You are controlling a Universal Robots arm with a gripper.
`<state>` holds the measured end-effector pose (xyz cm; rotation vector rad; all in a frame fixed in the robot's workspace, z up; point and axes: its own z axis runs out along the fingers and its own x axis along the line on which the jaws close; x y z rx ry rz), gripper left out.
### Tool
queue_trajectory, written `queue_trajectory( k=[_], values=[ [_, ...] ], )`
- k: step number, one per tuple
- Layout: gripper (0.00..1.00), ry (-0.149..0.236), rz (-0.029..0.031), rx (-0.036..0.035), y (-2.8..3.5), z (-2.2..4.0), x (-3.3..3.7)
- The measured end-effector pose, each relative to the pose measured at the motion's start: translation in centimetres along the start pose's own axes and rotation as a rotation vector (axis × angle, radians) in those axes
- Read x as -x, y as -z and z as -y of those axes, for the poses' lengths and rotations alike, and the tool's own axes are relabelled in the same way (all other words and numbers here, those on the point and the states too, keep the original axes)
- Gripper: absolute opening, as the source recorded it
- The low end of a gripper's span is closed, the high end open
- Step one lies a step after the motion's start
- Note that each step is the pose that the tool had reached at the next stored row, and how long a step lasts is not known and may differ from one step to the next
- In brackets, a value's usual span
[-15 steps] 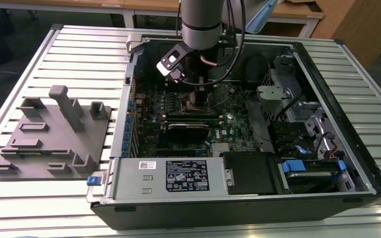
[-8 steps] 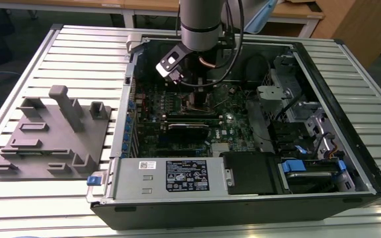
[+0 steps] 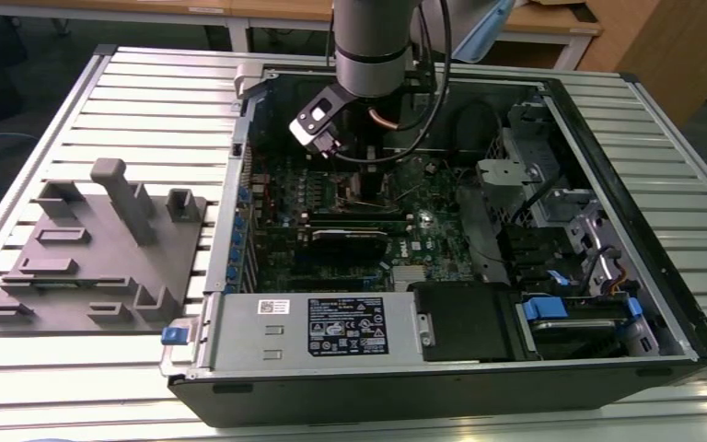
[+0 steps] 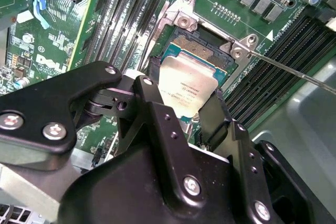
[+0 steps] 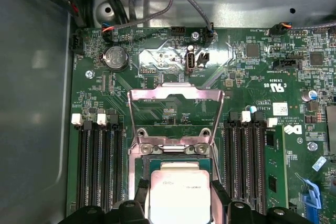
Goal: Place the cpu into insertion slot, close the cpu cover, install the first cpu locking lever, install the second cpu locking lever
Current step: 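Place the cpu into insertion slot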
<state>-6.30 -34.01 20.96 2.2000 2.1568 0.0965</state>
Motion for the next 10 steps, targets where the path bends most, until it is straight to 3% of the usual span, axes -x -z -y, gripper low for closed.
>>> queue_trajectory(
  k=[10],
  values=[
    [0.54, -0.001, -0.0001, 0.0001, -0.32, 0.16, -0.04]
  ],
)
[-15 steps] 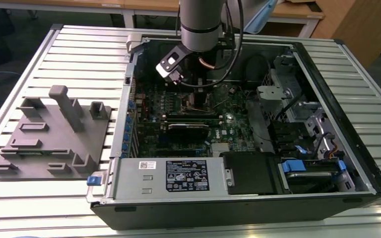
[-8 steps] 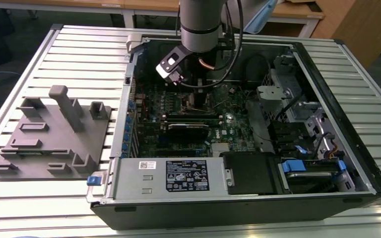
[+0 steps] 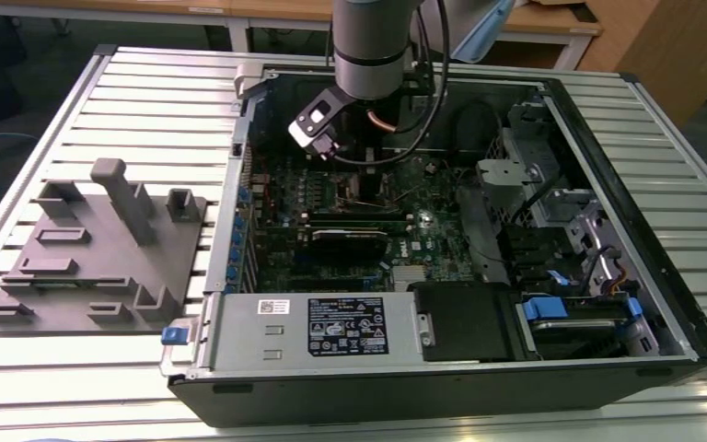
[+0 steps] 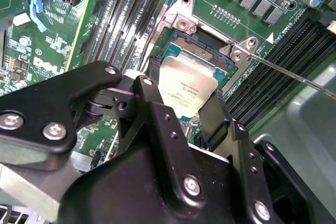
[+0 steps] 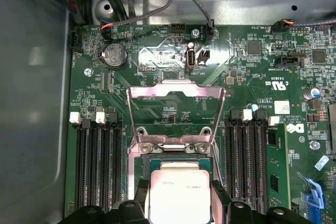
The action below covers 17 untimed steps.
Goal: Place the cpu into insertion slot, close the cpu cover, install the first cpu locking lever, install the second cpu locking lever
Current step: 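Place the cpu into insertion slot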
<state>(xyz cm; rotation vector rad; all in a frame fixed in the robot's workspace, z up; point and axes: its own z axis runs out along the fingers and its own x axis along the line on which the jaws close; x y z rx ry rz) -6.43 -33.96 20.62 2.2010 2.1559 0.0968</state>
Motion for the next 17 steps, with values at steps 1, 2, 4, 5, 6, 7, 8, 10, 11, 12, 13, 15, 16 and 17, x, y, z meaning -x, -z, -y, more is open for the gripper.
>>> queue_trajectory(
  k=[1, 2, 4, 5, 6, 7, 8, 10, 11, 12, 13, 15, 16, 17],
  values=[
    [0.54, 0.000, 0.0001, -0.0001, -0.01, 0.00, -0.05],
    [0.54, -0.001, 0.0001, 0.0000, -0.03, 0.01, -0.09],
    [0.54, -0.001, -0.0002, 0.0001, -0.08, 0.01, -0.16],
    [0.54, -0.001, 0.0000, 0.0000, -0.12, 0.01, -0.16],
    [0.54, -0.002, 0.0000, 0.0000, -0.17, 0.02, -0.17],
    [0.54, -0.003, 0.0001, 0.0000, -0.22, 0.03, -0.17],
    [0.54, -0.005, 0.0003, 0.0000, -0.26, 0.03, -0.17],
    [0.54, -0.006, 0.0005, 0.0000, -0.32, 0.04, -0.16],
    [0.54, -0.007, 0.0005, 0.0000, -0.37, 0.04, -0.17],
    [0.54, -0.009, 0.0006, 0.0000, -0.42, 0.05, -0.17],
    [0.54, -0.011, 0.0008, 0.0000, -0.47, 0.06, -0.17],
    [0.54, -0.016, 0.0014, 0.0000, -0.52, 0.06, -0.17],
    [0.54, -0.016, 0.0015, -0.0001, -0.52, 0.06, -0.17],
    [0.54, -0.016, 0.0016, -0.0001, -0.52, 0.07, -0.17]
  ],
)
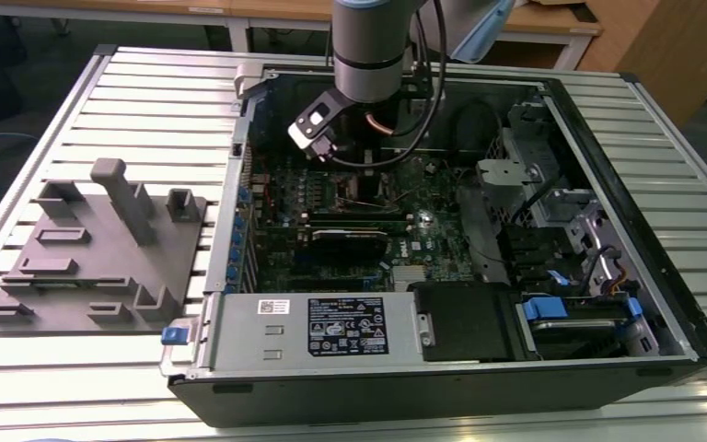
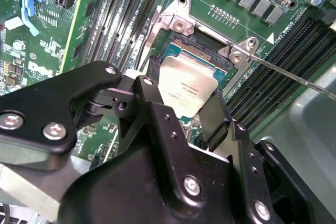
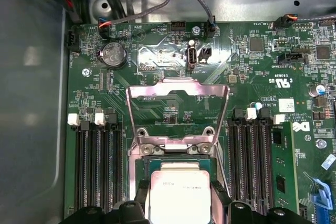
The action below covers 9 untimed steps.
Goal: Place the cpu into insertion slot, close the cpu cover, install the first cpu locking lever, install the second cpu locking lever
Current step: 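Place the cpu into insertion slot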
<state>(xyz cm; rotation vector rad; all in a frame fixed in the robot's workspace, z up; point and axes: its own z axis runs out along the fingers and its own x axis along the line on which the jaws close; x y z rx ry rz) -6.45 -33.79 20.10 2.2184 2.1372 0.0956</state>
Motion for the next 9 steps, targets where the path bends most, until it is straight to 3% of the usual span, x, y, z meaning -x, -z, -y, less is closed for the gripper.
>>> queue_trajectory(
  k=[9],
  values=[
    [0.54, 0.000, -0.0004, 0.0002, -0.31, 0.16, -0.02]
  ],
)
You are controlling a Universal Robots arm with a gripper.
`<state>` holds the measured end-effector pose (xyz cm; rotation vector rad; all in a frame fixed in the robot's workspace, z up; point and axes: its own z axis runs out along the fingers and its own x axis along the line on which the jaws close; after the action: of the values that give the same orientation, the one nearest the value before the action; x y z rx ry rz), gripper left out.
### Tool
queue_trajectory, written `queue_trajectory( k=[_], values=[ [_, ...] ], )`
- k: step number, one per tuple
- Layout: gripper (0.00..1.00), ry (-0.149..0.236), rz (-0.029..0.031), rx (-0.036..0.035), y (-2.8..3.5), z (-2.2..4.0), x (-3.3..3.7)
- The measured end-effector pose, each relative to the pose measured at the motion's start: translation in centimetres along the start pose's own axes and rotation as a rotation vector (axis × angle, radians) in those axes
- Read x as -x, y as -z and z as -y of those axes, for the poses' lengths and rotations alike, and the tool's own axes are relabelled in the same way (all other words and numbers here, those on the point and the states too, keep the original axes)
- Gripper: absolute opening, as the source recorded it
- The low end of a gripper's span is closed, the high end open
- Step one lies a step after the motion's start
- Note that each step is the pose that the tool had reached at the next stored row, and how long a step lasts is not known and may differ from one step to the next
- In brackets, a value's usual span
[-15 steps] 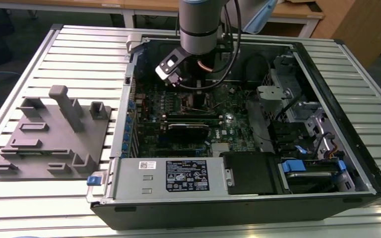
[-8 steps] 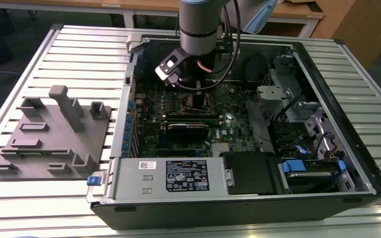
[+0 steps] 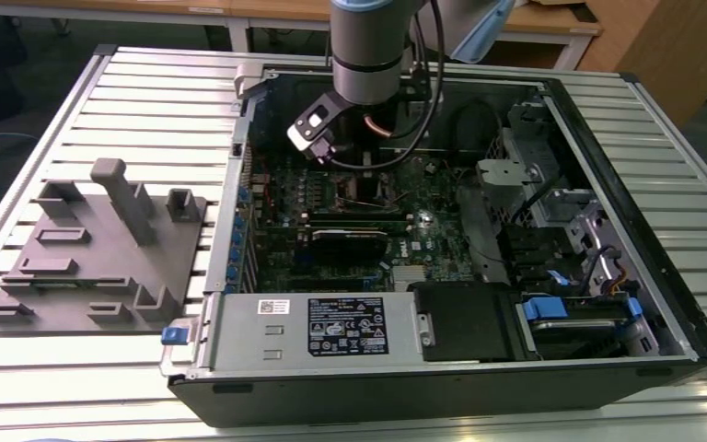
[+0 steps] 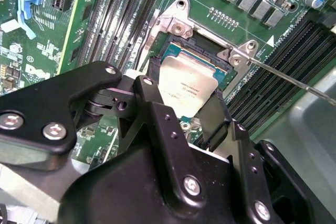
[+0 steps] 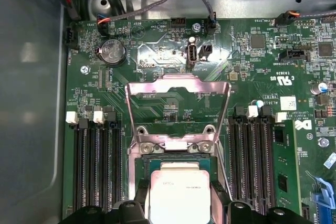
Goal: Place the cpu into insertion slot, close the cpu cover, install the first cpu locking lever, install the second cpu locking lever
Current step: 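Place the cpu into insertion slot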
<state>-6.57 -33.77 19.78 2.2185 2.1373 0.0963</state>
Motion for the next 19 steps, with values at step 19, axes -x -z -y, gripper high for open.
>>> queue_trajectory(
  k=[19],
  values=[
    [0.54, 0.002, -0.0004, 0.0001, -0.43, 0.09, -0.21]
  ],
)
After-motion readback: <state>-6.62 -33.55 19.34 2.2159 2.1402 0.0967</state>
